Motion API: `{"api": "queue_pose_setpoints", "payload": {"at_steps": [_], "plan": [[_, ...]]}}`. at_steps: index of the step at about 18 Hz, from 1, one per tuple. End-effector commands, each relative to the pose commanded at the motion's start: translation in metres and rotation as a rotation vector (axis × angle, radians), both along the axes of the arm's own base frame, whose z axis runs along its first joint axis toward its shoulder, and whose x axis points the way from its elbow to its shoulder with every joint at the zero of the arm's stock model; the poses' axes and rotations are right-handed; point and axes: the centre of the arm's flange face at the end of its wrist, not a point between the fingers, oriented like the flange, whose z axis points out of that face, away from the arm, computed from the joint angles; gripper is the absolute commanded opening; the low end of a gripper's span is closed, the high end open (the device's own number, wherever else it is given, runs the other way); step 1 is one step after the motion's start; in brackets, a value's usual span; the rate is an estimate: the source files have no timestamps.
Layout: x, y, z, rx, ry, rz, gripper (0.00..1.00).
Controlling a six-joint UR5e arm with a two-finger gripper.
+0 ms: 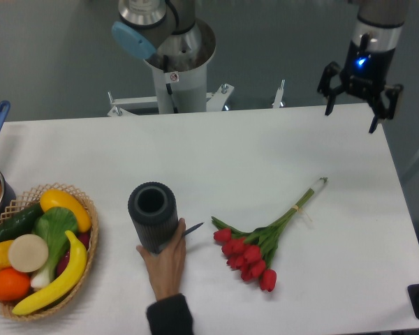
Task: Pick up the flowers from the table
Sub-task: 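Lower the open gripper down onto the red tulip bouquet's stems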
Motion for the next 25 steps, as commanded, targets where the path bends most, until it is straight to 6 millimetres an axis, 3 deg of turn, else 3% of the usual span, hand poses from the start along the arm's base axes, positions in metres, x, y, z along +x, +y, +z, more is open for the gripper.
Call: {"api": "queue_pose_setpoints", "payload": {"at_steps": [6,16,21,25], "plan": [[0.005,0.029,-0.045,-0.023,-0.093,0.008,1.0],[0.014,0.098,-0.135,-0.117,-0.147,-0.035,1.0],[0.007,0.108,-0.166,-0.129,-0.173,-0.054,1.0],[0.001,0.12,-0.173,-0.131,-0.172,-0.061,1.0]]}}
